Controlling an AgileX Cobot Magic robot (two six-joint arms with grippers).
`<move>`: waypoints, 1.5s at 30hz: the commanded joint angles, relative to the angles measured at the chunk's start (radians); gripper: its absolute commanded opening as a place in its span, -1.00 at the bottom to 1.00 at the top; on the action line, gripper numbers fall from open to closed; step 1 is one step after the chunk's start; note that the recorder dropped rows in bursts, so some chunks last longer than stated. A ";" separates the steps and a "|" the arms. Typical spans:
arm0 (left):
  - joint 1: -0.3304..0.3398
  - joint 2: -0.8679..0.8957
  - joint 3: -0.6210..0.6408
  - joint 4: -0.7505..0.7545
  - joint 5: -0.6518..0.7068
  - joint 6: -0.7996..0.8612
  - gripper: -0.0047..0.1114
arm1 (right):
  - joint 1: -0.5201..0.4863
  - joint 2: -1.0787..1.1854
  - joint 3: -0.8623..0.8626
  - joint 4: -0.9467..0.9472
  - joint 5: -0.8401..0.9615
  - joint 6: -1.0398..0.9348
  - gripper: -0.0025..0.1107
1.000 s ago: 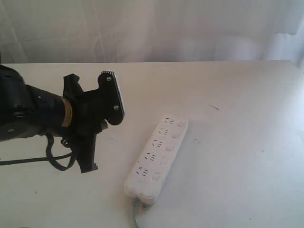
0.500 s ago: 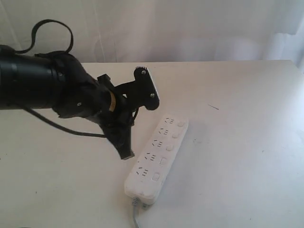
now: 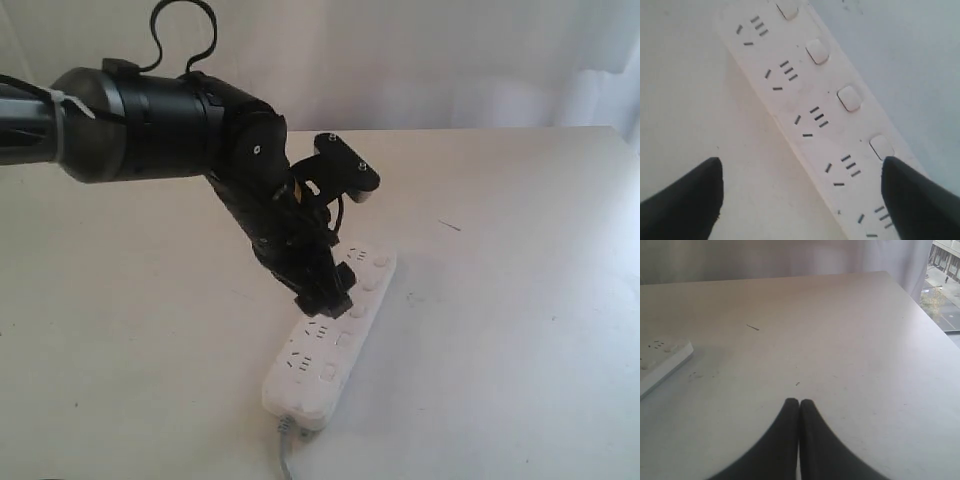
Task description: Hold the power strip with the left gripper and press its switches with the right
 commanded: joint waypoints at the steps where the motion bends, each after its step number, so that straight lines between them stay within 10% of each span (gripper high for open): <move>1: -0.026 0.042 -0.009 -0.024 0.169 -0.007 0.66 | 0.000 -0.006 0.002 0.002 -0.011 -0.004 -0.96; 45: -0.085 0.054 -0.009 -0.030 0.206 -0.237 0.89 | 0.000 -0.006 0.002 0.002 -0.011 -0.004 -0.96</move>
